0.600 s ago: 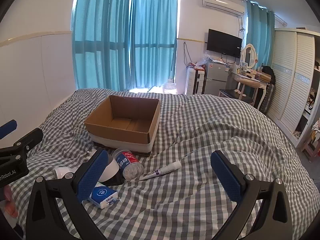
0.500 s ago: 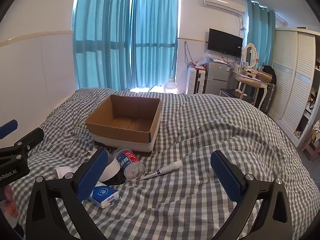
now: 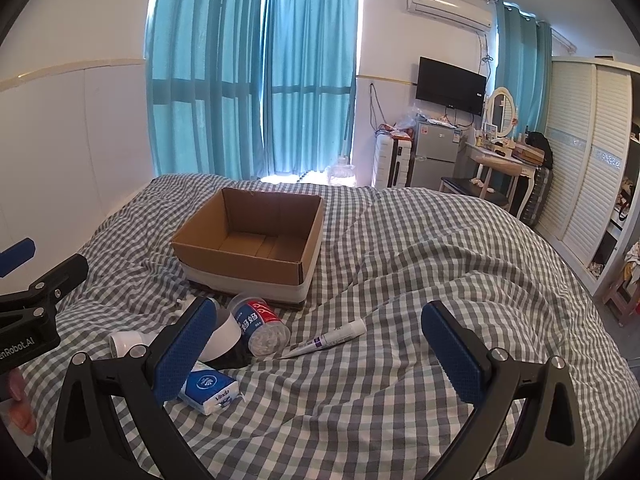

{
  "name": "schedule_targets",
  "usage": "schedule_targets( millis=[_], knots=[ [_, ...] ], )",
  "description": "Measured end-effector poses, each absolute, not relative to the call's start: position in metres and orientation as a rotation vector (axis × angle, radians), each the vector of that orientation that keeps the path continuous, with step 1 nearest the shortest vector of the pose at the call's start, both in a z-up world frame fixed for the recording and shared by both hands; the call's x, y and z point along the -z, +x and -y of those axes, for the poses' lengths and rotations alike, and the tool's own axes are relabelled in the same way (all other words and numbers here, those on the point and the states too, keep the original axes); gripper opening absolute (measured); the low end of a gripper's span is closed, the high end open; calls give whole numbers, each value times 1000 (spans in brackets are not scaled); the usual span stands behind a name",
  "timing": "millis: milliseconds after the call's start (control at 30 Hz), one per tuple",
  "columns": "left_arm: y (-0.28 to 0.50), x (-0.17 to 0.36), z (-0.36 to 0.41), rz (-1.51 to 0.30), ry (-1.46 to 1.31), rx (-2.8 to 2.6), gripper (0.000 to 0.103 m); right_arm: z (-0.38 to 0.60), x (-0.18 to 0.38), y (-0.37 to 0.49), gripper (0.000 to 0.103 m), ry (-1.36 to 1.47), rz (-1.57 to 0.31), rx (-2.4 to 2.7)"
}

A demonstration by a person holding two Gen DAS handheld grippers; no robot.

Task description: Organize objects

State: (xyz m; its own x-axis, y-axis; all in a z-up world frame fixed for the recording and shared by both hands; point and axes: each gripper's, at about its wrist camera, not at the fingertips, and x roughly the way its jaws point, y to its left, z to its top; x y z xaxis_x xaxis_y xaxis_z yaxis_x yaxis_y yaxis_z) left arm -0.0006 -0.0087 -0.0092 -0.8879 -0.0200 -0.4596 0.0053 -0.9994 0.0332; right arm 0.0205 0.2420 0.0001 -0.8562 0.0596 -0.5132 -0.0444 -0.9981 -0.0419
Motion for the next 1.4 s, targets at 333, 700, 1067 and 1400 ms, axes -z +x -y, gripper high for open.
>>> schedule_targets(
  millis=[333, 700, 1067, 1400],
  knots=[
    [0, 10, 8, 50, 745, 3036, 103, -240, -1, 22, 103, -825, 54, -2992],
    [-2, 13, 7, 55, 775, 3027, 103, -240, -2, 22, 103, -830, 50, -3000],
    [-6, 15, 10, 51, 792, 3014, 103, -237, -2, 24, 103, -836, 56, -3021],
    [-6, 14, 11, 43, 793, 3014, 103, -238, -8, 25, 103, -817, 41, -3026]
  ],
)
